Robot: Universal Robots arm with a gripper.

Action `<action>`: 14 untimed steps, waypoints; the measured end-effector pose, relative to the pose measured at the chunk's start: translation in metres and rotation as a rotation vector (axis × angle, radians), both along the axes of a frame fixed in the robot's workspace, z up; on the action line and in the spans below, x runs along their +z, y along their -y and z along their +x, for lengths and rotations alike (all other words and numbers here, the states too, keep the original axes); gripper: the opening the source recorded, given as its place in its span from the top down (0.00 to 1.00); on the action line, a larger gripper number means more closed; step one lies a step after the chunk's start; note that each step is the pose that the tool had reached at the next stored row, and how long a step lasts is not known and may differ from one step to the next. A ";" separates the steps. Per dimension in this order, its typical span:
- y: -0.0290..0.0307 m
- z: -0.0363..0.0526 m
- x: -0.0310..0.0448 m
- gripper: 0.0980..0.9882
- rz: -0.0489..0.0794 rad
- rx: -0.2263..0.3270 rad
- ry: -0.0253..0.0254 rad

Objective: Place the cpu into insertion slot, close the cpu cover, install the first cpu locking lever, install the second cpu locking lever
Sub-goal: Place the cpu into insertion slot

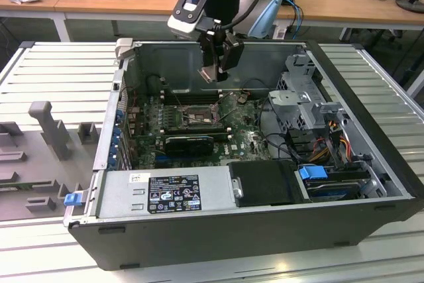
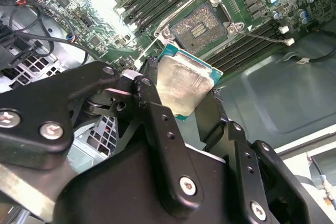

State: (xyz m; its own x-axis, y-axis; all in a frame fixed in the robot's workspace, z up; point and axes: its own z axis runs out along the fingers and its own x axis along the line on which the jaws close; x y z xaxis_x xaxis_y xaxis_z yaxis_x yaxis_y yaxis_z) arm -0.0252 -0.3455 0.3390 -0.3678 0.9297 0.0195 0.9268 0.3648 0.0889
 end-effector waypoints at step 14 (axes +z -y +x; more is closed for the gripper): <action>0.0000 -0.0065 -0.0152 0.52 0.000 -0.224 -0.0002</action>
State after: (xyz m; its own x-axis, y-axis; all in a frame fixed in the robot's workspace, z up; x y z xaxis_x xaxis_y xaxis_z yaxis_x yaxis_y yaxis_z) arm -0.0317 -0.3456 0.3238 -0.1520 0.9882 0.0196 0.9847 0.1497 0.0887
